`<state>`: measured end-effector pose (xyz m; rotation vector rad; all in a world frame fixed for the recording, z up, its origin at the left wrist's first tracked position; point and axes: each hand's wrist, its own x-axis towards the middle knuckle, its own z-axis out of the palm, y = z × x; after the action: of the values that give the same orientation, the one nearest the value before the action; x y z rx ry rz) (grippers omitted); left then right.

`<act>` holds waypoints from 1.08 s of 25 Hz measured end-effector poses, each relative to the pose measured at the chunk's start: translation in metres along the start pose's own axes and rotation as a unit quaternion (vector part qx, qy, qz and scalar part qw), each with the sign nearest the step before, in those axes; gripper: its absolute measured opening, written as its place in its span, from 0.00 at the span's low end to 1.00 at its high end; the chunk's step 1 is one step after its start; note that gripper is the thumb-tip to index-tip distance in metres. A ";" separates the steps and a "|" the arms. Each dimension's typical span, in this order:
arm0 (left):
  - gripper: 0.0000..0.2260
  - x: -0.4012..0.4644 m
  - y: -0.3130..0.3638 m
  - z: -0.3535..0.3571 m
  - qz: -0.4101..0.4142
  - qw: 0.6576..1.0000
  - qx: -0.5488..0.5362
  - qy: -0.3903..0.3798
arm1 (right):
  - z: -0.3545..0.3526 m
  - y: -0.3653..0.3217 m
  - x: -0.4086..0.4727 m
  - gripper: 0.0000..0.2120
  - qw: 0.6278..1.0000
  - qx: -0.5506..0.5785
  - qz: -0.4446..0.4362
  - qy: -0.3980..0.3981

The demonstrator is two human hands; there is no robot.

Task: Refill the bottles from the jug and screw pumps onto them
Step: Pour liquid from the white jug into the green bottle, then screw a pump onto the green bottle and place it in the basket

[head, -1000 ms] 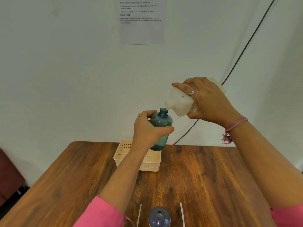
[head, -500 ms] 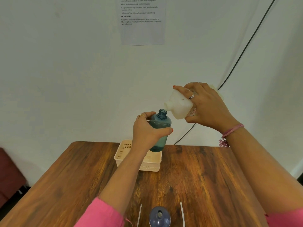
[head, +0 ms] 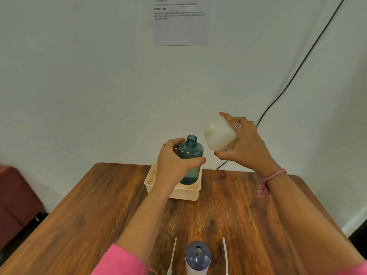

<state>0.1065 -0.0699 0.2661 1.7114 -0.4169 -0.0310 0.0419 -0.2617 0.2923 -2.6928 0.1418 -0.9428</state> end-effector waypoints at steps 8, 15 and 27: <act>0.38 -0.018 -0.065 -0.040 -0.049 0.998 0.024 0.013 | 0.050 -0.002 -0.033 0.47 0.980 0.168 0.108 -0.011; 0.36 -0.030 -0.138 -0.070 -0.089 0.993 0.076 -0.007 | 0.091 -0.010 -0.067 0.49 0.951 0.232 0.201 -0.023; 0.33 -0.069 -0.238 -0.092 -0.167 0.972 0.147 -0.072 | 0.137 -0.017 -0.127 0.44 0.935 0.221 0.278 0.016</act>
<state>0.1267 0.0670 0.0404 2.0656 -0.2429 -0.3566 0.0276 -0.1904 0.1194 -2.0517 0.5888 -0.7287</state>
